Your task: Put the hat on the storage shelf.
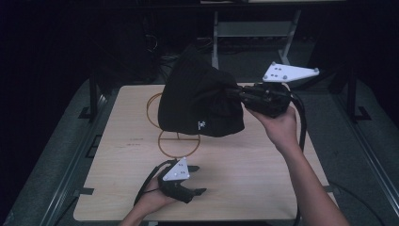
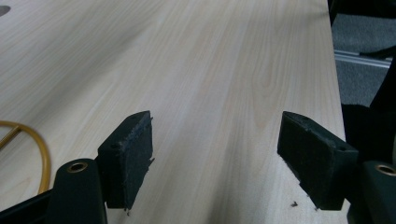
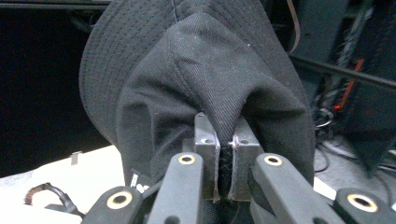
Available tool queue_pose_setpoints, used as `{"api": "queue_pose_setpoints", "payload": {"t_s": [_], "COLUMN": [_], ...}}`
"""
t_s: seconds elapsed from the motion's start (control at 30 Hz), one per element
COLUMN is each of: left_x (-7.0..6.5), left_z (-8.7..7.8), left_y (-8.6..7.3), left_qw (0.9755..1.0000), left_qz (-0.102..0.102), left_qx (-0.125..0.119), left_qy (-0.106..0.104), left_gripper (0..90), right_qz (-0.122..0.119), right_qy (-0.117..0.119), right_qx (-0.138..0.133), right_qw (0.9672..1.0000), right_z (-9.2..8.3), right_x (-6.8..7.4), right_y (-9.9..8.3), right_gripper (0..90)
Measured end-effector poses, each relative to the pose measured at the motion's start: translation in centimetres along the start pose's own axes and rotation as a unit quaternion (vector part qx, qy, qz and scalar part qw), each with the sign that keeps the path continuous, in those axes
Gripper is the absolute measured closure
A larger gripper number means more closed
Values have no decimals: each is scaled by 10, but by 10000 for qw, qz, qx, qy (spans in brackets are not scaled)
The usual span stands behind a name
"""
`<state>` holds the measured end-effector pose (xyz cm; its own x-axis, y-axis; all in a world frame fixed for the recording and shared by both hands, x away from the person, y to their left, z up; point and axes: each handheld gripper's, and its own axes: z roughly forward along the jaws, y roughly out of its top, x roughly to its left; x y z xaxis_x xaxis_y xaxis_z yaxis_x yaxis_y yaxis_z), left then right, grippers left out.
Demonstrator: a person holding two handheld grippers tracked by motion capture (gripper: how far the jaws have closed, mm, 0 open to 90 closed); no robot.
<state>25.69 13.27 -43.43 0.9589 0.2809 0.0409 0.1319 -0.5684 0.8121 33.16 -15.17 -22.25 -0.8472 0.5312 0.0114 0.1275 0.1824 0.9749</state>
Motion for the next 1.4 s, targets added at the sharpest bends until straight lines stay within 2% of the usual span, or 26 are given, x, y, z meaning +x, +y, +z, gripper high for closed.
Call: {"api": "queue_pose_setpoints", "payload": {"t_s": [0.23, 0.3, 0.47, 0.5, 0.63, 0.7, 0.73, 0.77, 0.83, 0.97, 1.4], "left_x": [-6, -6, -6, -5, -5, -4, -4, -5, -5, -6, -7], "left_z": [6, 6, 5, 5, 5, 5, 5, 5, 4, 5, 7], "left_y": [3, 4, 4, 4, 5, 6, 6, 5, 6, 6, 5], "left_qw": [9997, 9997, 9998, 9996, 9996, 9994, 9994, 9996, 9995, 9997, 9995], "left_qz": [237, 237, 196, 267, 263, 323, 323, 263, 287, 189, 229], "left_qx": [29, 38, -7, -2, -23, -7, -7, -3, 75, 24, 98], "left_qy": [-77, -87, -91, -70, -72, -90, -90, -91, -114, -175, -197], "left_gripper": [261, 261, 260, 261, 261, 260, 261, 260, 260, 258, 259], "right_qz": [14, 5, 14, 19, 31, 32, 32, 29, 35, 84, 232], "right_qy": [180, 248, 336, 358, 389, 434, 434, 450, 448, 511, 570], "right_qx": [160, 168, 194, 191, 192, 208, 208, 250, 272, 377, 613], "right_qw": [9997, 9996, 9992, 9992, 9991, 9988, 9988, 9987, 9986, 9979, 9962], "right_z": [25, 37, 52, 60, 71, 83, 83, 91, 95, 115, 148], "right_x": [-3, -3, -3, -3, -4, -6, -6, -7, -7, -12, -20], "right_y": [18, 25, 33, 36, 41, 47, 47, 51, 52, 58, 59], "right_gripper": [842, 841, 840, 840, 839, 839, 839, 839, 839, 837, 835]}}
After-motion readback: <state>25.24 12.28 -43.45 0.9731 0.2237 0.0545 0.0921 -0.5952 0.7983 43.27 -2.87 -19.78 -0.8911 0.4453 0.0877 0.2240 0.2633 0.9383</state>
